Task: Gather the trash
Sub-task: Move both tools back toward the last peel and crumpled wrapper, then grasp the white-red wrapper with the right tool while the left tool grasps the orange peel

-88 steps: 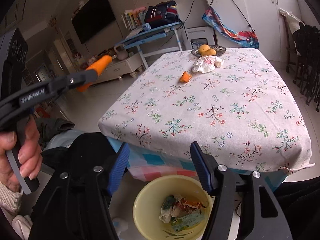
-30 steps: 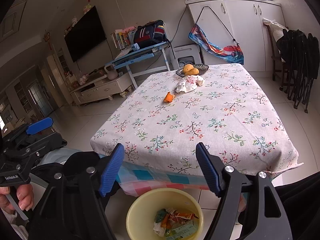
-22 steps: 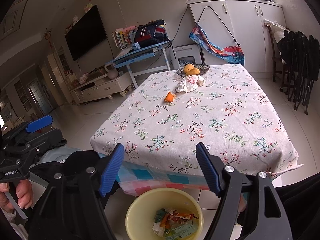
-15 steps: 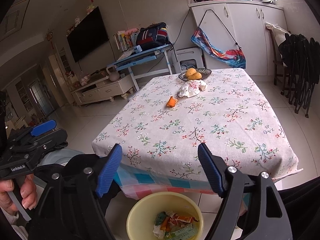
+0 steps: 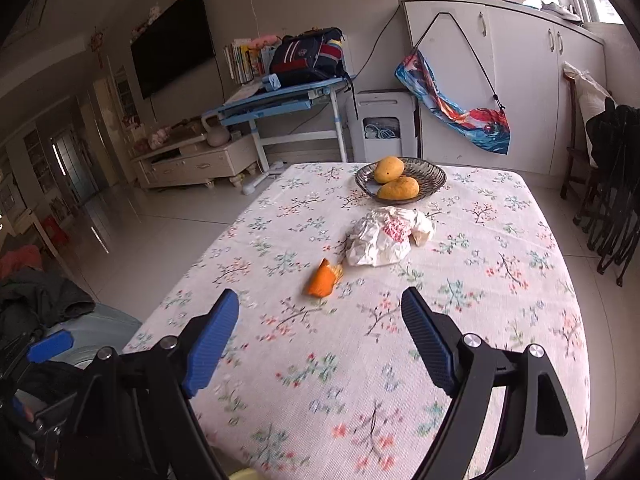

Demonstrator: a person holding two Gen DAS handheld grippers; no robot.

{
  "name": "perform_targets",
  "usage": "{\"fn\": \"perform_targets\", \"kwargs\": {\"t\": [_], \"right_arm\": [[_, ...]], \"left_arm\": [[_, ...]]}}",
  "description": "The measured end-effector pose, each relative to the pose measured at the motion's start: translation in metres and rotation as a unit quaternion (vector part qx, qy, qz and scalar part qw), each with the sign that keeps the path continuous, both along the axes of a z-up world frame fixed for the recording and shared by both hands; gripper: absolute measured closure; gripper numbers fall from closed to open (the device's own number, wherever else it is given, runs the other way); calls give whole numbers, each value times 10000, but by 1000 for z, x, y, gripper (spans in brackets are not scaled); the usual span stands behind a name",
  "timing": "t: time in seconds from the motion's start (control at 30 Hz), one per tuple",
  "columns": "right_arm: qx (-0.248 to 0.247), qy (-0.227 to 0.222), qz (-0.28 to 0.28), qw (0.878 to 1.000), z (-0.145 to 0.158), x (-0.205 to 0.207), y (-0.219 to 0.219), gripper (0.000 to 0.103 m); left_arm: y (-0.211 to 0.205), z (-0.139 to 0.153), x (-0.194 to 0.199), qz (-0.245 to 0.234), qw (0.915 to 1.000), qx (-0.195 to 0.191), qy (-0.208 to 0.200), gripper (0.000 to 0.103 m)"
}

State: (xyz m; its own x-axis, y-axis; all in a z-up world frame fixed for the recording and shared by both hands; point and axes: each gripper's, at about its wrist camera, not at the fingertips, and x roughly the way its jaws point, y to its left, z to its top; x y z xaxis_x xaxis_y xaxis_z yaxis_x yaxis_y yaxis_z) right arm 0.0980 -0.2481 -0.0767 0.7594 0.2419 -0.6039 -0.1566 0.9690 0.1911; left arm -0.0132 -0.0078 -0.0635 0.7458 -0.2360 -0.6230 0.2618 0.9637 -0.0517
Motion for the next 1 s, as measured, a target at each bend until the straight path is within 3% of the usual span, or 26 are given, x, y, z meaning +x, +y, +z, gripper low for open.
{"fn": "perform_targets", "kwargs": {"t": [0.17,0.4,0.43,0.5,0.53,0.67,0.77,1.0], "right_arm": [[-398,347,7,9986,-20,73,-3,23],[-571,839,-82,9948,-48,135,-17,23],[-588,919,-60,9940,-53,141,-19,25],[-545,1081,6,9926,-62,149,-24,39],[-515,1127,35,9923,-65,152,-28,52],[-136,1137,82,9934,-64,145,-47,79],[-28,1045,97,9945,-55,126,-58,81],[425,1018,-218,9937,-38,57,-95,81]], "left_arm": [[-9,-12,36,-26,9997,-134,185,19],[-30,-30,90,-143,9984,-332,440,19],[-34,-32,98,-166,9982,-344,462,19],[-43,-35,114,-203,9979,-360,501,19],[-48,-37,123,-213,9977,-379,518,19],[-64,-49,158,-255,9959,-509,699,19],[-81,-60,183,-321,9938,-547,909,28],[-120,-82,218,-354,9912,-76,1275,52]]}}
